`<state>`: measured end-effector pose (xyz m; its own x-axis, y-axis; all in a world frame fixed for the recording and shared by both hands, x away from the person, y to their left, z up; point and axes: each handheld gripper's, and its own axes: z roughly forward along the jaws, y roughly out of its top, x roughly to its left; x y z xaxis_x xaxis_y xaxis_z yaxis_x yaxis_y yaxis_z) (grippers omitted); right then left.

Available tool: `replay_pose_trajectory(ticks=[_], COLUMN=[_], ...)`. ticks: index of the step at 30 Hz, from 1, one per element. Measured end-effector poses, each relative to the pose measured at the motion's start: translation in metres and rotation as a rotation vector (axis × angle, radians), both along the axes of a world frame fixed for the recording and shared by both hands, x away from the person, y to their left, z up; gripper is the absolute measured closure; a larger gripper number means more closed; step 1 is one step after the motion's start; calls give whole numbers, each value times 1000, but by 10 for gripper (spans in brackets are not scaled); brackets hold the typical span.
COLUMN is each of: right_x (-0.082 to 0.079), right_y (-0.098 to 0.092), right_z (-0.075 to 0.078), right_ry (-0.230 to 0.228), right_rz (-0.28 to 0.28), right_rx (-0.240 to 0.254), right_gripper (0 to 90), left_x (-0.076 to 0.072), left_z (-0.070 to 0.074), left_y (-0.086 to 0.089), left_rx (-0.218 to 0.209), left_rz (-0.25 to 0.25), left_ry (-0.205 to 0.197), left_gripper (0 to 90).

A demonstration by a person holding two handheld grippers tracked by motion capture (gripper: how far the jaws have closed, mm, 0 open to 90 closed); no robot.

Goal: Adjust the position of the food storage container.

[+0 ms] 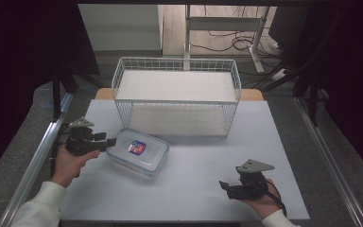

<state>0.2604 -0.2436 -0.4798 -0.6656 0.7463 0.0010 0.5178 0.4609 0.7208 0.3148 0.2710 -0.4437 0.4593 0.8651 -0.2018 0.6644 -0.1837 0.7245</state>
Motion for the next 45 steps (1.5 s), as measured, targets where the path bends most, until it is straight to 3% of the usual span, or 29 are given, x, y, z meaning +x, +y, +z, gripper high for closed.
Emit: replay_pose_trajectory(ticks=[2, 11, 15, 18, 19, 29, 39, 45], right_x=[0, 0, 0, 1, 1, 1, 2, 1], right_y=[-1, -1, -1, -2, -3, -3, -2, -2], right_z=[0, 1, 0, 0, 0, 0, 0, 0], right_ry=[0, 7, 0, 1, 7, 9, 11, 11], right_rz=[0, 2, 9, 1, -2, -2, -4, -3], right_rx=[-3, 22, 8, 10, 31, 31, 29, 34], right_gripper=[180, 180, 180, 180, 182, 184, 189, 193], left_x=[10, 38, 54, 58, 61, 65, 62, 56], left_z=[-2, -14, -27, -32, -36, -44, -42, -40], left_y=[2, 13, 12, 12, 10, 2, 1, -9], left_rx=[-1, 25, 118, 122, 129, 165, 161, 162], left_rz=[6, 25, 35, 26, 18, -18, -31, -76], left_ry=[38, 130, 157, 177, 186, 210, 222, 225], left_gripper=[523, 722, 820, 851, 874, 900, 900, 900])
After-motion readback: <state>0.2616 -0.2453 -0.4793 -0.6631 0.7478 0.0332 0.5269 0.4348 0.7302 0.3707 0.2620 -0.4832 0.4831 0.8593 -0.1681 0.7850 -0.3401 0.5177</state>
